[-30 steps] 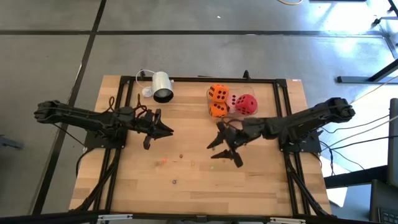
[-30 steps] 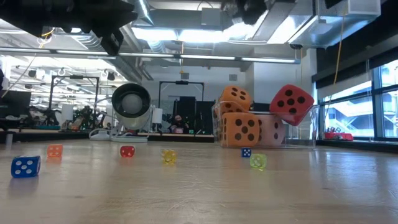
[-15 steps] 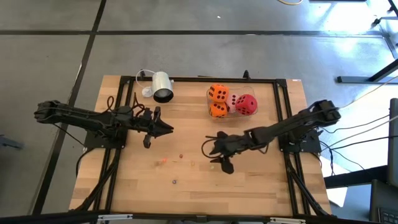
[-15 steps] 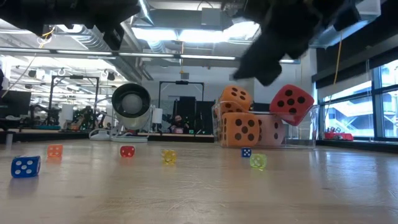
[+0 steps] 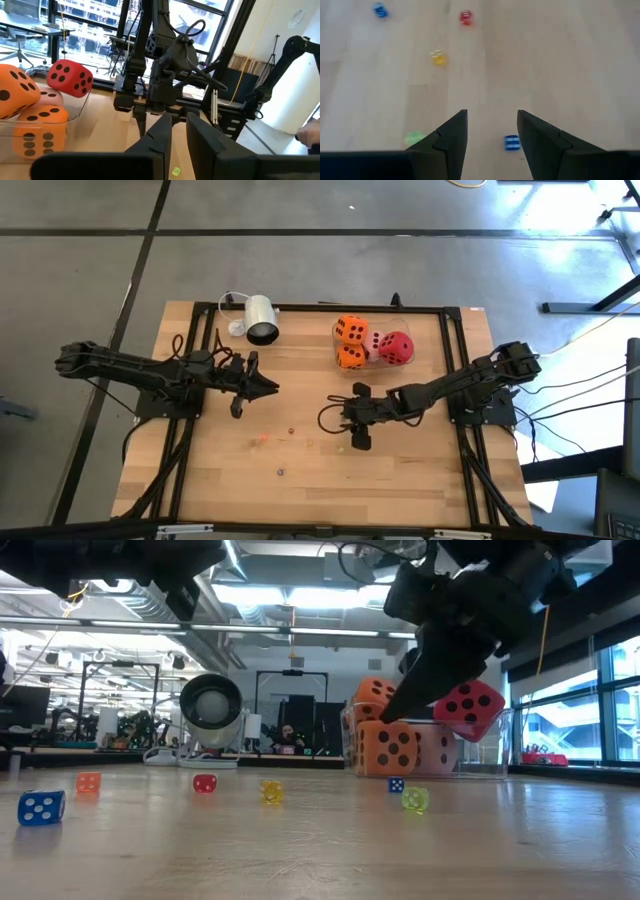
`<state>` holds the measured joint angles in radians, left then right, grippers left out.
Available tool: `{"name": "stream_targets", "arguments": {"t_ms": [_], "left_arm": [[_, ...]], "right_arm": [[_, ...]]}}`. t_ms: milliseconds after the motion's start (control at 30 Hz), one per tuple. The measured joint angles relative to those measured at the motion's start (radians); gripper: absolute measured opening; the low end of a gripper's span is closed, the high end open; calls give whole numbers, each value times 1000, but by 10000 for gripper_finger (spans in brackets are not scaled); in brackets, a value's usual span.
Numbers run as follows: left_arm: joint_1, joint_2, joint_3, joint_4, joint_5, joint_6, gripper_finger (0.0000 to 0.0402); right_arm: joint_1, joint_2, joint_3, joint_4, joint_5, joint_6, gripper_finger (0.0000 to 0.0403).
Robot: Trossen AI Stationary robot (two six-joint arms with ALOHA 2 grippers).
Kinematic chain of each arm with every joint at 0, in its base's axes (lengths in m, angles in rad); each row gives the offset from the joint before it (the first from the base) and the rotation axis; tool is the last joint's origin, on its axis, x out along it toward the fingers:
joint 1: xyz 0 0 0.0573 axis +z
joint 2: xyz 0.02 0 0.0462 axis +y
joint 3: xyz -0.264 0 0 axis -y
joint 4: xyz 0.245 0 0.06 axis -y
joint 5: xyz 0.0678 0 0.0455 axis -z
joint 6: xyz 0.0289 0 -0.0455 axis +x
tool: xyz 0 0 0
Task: Pick & Place Dice
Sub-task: Put the top small blue die into the transparent bin
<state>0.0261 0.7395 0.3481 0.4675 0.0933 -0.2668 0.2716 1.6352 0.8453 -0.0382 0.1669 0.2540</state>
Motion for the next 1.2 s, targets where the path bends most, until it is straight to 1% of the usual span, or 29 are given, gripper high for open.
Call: {"name": "stream_targets", "arguments": {"t_ms": [67,167,567,733,900,1067,1133,1200], "left_arm": [[0,0,0,0,0,0,52],[0,0,0,0,0,0,51],[0,0,0,0,0,0,47],[0,0,0,0,0,0,47],[0,0,0,0,0,0,47],[0,0,0,-1,1,-1,47],[0,0,0,0,1,-2,48],[0,0,0,-1,1,-2,49]], "right_arm": [[0,0,0,-19,38,0,171],[-3,0,0,-46,67,1,171],[-13,0,0,-49,88,23,171],[-14,0,0,-48,117,28,171],[-15,0,0,-48,118,76,171],[-15,0,0,-49,182,150,171],[-15,0,0,-48,157,147,171],[-15,0,0,-48,94,125,171]]}}
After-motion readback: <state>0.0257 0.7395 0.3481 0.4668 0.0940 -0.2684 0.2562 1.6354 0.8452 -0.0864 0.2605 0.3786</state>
